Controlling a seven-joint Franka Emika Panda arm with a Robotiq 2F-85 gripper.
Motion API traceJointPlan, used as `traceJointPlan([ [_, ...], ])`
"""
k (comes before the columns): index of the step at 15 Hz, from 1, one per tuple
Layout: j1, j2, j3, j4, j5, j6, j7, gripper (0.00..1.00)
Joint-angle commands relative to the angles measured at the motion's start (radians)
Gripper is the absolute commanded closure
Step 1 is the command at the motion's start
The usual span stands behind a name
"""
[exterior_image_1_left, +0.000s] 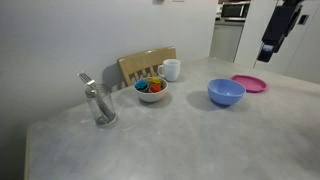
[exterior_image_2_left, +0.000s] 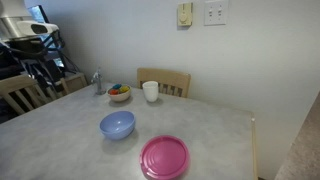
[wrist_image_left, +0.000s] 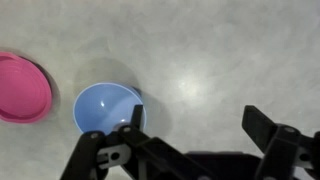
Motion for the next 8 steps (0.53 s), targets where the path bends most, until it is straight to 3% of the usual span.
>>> traceJointPlan([
  [1, 0.008, 0.000, -0.008, 0.001, -0.003, -0.002, 0.002, 0.00],
  [8, -0.022, 0.001, -0.039, -0.006, -0.005, 0.028, 0.020, 0.00],
])
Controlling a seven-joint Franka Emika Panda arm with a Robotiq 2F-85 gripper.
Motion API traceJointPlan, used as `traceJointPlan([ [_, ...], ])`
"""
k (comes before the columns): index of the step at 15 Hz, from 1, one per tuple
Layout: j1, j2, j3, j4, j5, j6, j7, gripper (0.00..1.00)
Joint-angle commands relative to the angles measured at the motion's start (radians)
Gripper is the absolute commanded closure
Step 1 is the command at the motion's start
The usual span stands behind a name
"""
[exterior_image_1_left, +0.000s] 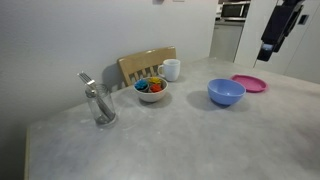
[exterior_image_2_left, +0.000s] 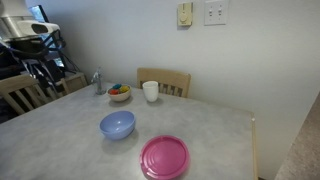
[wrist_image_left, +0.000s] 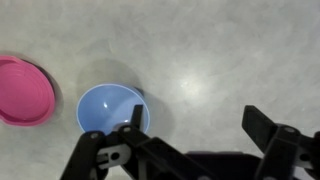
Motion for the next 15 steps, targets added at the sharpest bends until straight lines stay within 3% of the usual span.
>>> traceJointPlan([
  [1, -0.028, 0.000, -0.046, -0.011, 0.005, 0.035, 0.007, 0.00],
  [8, -0.102, 0.027, -0.181, -0.056, 0.055, 0.160, -0.034, 0.00],
  [12, -0.155, 0.111, -0.256, -0.089, 0.067, 0.313, -0.074, 0.00],
  [14, -0.163, 0.183, -0.305, -0.077, 0.141, 0.373, -0.138, 0.00],
  [15, -0.162, 0.109, -0.267, -0.089, 0.085, 0.311, -0.078, 0.00],
])
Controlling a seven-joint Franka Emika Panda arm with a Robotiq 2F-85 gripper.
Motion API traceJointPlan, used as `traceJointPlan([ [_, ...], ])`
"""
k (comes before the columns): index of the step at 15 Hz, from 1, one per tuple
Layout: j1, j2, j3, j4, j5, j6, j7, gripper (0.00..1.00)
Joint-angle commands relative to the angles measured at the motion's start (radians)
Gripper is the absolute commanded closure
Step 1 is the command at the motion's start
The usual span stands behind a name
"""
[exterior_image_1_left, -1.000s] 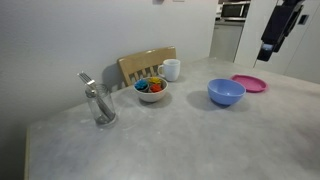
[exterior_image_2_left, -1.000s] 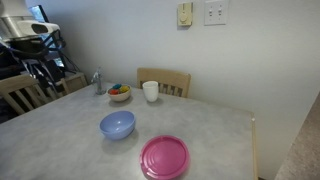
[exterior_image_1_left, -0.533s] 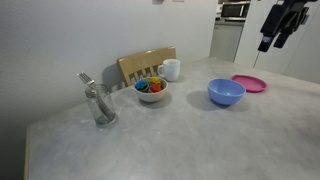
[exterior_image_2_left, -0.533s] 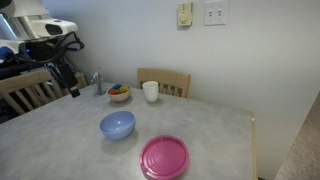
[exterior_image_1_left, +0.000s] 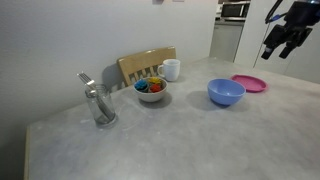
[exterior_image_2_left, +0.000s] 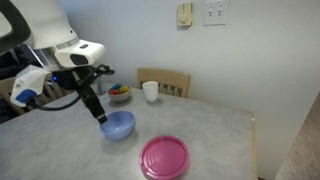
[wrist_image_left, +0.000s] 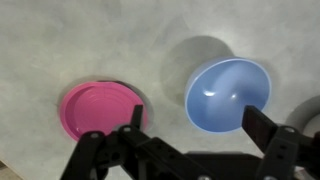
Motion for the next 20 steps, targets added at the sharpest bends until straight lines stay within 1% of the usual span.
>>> traceJointPlan([
  [1, -0.020, 0.020, 0.005, 0.002, 0.008, 0.008, -0.016, 0.00],
  [5, -0.016, 0.008, 0.022, 0.004, 0.006, 0.007, -0.003, 0.00],
  [9, -0.053, 0.128, 0.009, 0.107, -0.059, 0.058, 0.060, 0.00],
  [10, -0.063, 0.149, 0.002, 0.141, -0.072, 0.046, 0.080, 0.00],
  [13, -0.076, 0.235, -0.018, 0.241, -0.012, 0.024, 0.049, 0.00],
  [14, -0.080, 0.270, -0.018, 0.277, 0.034, 0.016, 0.025, 0.00],
  [16, -0.094, 0.337, -0.001, 0.343, 0.149, 0.006, -0.041, 0.00],
  [18, -0.112, 0.421, 0.021, 0.417, 0.225, -0.006, -0.090, 0.00],
  [20, -0.126, 0.510, 0.033, 0.486, 0.234, -0.010, -0.087, 0.00],
])
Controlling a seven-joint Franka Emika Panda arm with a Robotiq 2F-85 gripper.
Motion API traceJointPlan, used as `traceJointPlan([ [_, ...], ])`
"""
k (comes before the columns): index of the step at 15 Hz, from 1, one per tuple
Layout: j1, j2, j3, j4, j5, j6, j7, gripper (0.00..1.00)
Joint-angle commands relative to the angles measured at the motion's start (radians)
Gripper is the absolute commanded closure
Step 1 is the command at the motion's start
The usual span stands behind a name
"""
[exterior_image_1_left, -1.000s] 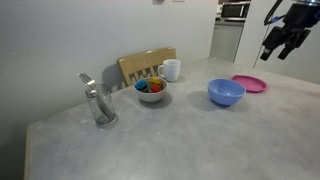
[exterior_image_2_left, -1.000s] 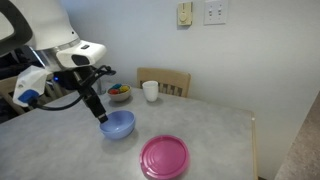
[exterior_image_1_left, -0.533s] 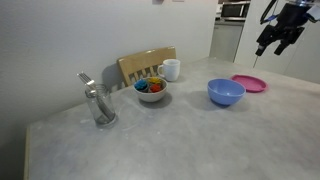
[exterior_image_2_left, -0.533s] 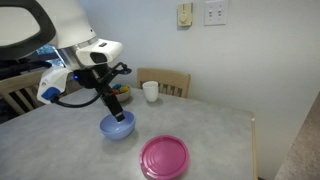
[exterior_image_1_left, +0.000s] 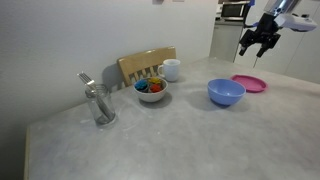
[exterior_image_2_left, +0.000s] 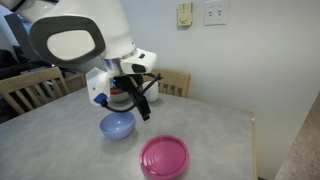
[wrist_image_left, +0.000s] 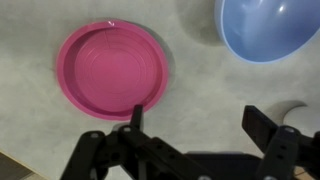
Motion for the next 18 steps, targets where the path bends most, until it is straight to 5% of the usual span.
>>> traceJointPlan([
  [1, -0.048, 0.180, 0.040, 0.157, 0.035, -0.045, -0.024, 0.00],
  [8, -0.071, 0.404, 0.046, 0.326, -0.021, -0.076, 0.031, 0.00],
  [16, -0.076, 0.515, 0.048, 0.450, -0.026, -0.109, 0.055, 0.00],
  [18, -0.077, 0.524, 0.050, 0.464, -0.026, -0.110, 0.054, 0.27],
])
